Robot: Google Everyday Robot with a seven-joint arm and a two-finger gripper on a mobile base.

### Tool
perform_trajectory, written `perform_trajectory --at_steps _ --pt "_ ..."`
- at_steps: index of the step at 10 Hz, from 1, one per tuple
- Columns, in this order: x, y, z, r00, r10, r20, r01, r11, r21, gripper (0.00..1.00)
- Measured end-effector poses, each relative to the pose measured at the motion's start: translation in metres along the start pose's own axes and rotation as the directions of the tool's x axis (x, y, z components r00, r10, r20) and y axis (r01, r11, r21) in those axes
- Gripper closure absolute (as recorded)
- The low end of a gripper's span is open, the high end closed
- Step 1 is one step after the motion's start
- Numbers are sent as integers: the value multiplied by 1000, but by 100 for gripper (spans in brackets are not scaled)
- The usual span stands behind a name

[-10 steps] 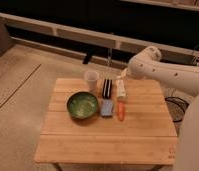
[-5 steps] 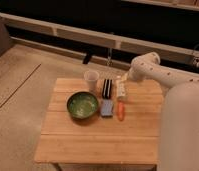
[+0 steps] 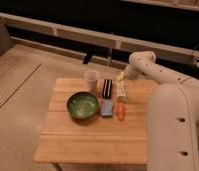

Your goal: Place the bottle in the ceramic bowl

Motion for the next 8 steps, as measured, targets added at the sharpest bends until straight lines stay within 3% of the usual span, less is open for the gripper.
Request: perform_trajectory --at_steps 2,8 --pt "10 18 1 999 11 -42 -13 999 -43 35" --pt "17 9 -2 998 34 -59 -37 998 -46 35"
